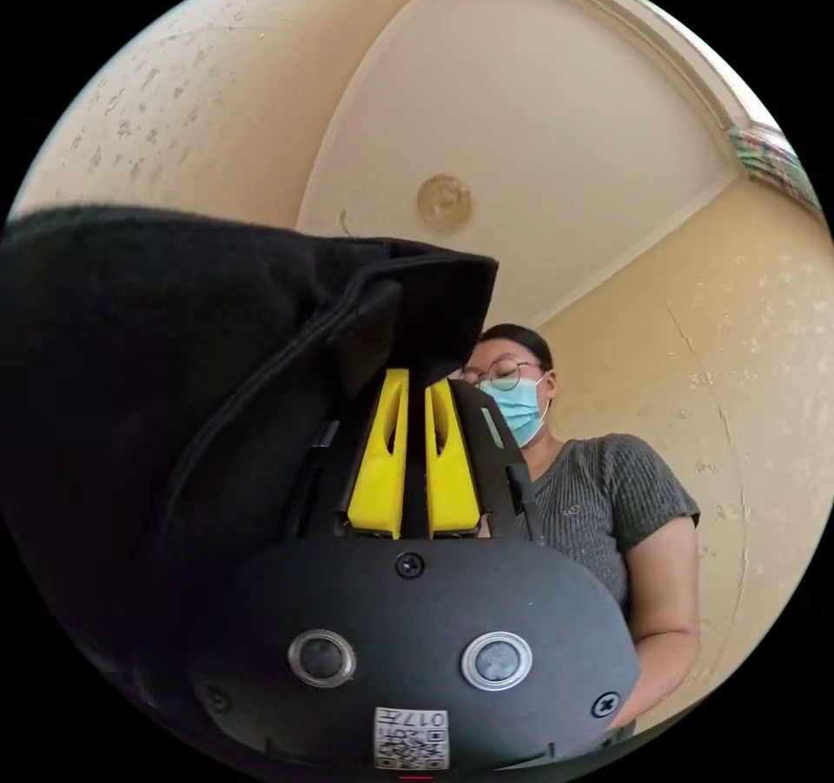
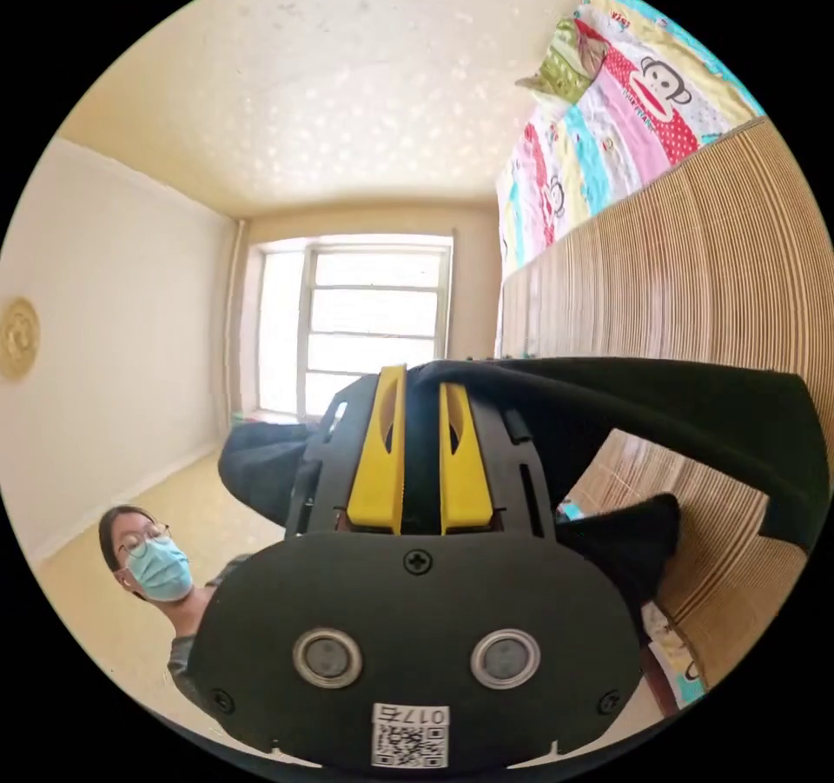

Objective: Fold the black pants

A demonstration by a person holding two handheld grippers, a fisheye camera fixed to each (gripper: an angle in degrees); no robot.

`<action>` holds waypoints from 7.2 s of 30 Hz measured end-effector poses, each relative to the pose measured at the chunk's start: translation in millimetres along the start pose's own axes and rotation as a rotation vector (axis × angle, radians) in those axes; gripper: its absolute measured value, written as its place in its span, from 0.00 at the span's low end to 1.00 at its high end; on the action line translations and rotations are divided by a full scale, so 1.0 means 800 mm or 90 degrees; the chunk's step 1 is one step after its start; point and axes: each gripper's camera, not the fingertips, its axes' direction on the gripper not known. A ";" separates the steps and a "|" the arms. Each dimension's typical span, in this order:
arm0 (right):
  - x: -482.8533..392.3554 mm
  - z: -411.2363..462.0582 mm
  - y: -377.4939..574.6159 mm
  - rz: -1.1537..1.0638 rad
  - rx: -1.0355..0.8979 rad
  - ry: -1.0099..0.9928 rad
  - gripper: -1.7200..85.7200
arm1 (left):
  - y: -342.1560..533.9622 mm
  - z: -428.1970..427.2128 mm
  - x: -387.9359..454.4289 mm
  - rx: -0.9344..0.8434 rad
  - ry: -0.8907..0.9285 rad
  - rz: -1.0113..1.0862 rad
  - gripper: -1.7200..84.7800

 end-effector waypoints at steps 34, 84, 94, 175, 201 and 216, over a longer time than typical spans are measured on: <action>-0.251 0.412 -0.047 -0.324 -0.205 0.411 0.33 | 0.249 0.402 0.209 0.099 -0.958 0.409 0.04; -0.832 -0.171 -0.047 -0.130 0.574 0.739 0.06 | 0.045 0.586 -0.118 -0.632 -0.362 0.028 0.02; -0.944 -0.173 0.160 -0.346 0.802 0.585 0.07 | -0.299 0.564 -0.018 -0.342 -0.179 0.257 0.03; -0.220 0.059 0.345 0.247 -0.027 0.716 0.03 | -0.422 -0.156 -0.261 -0.535 -1.313 -0.535 0.09; -0.093 -0.027 -0.025 0.379 -0.082 0.793 0.22 | -0.290 -0.100 -0.070 -0.564 -1.153 -0.871 0.01; -0.438 -0.081 0.094 -0.129 0.172 0.646 0.04 | -0.335 -0.062 -0.052 -0.575 -1.059 -0.726 0.01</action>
